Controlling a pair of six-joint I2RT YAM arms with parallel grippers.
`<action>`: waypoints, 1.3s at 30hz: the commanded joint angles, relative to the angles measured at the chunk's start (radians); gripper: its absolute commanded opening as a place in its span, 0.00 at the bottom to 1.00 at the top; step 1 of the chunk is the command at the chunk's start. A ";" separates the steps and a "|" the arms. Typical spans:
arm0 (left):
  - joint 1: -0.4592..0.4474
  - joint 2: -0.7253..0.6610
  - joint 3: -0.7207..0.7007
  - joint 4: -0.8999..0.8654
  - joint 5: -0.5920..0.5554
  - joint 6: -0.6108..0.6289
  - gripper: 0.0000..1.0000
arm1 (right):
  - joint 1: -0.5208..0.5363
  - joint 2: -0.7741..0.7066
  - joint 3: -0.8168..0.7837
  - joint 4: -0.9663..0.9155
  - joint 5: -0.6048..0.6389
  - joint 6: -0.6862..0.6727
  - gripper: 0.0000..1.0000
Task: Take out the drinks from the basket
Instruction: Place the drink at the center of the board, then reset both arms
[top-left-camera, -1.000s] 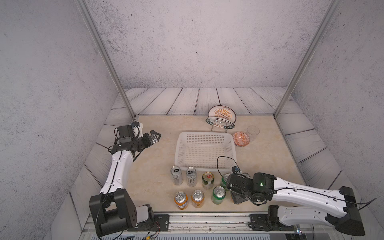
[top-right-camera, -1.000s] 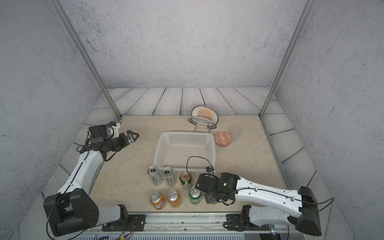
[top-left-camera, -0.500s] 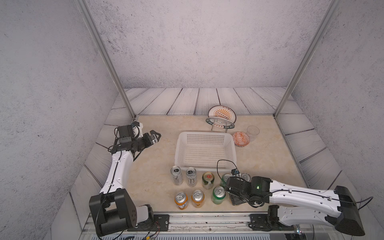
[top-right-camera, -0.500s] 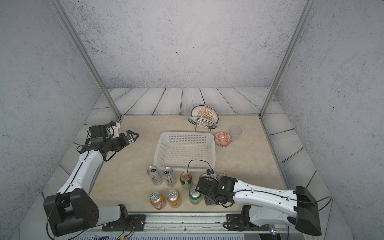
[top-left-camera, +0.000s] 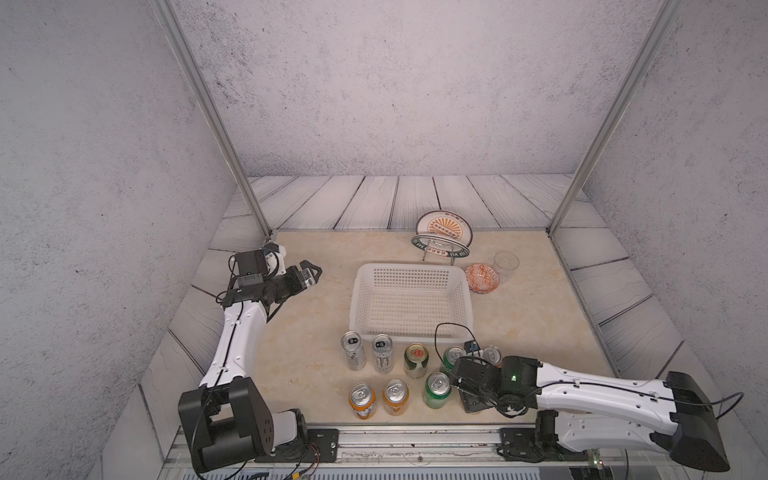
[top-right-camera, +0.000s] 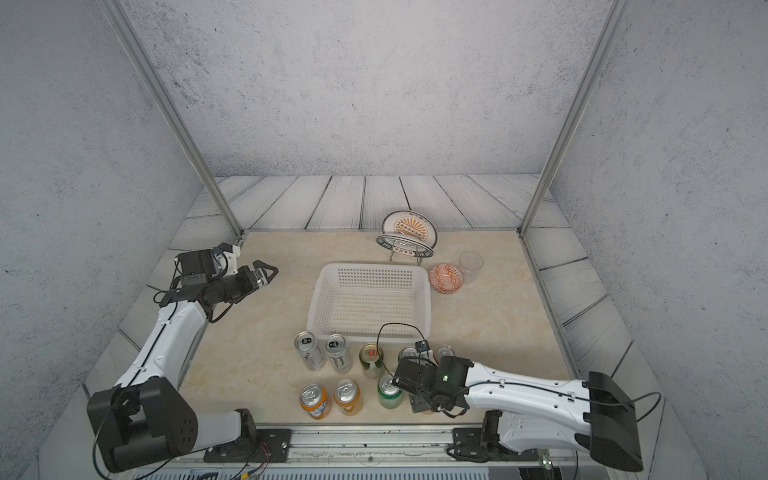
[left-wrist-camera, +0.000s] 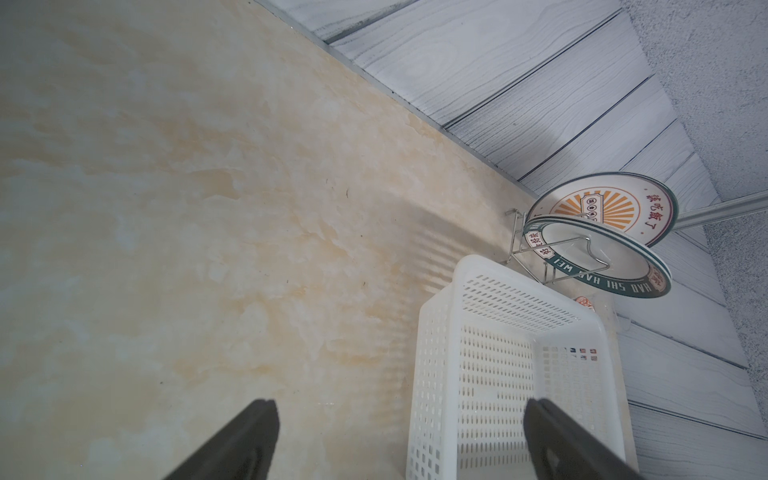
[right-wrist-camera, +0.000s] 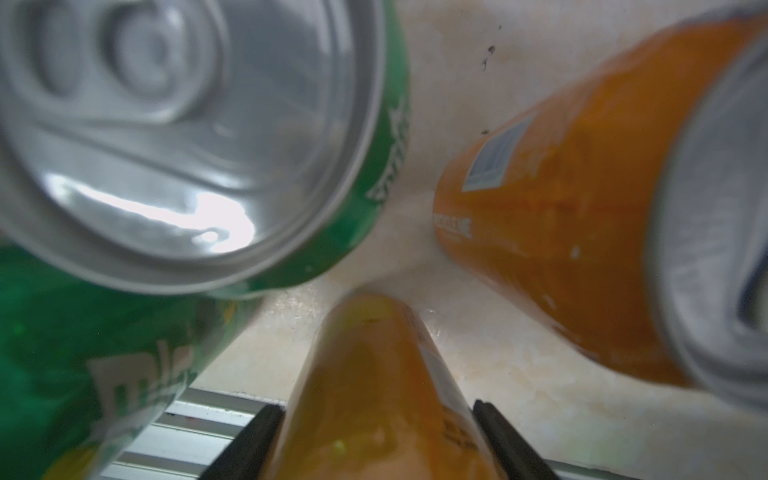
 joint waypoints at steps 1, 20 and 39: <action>0.012 0.007 0.015 0.004 0.011 -0.001 0.99 | 0.006 -0.010 0.025 -0.013 0.020 0.004 0.75; 0.012 0.008 0.013 0.005 0.009 -0.001 0.99 | 0.004 -0.116 0.201 -0.175 0.110 -0.049 0.90; 0.012 0.021 0.013 0.001 0.005 -0.001 0.99 | -0.335 -0.193 0.400 -0.073 0.222 -0.549 1.00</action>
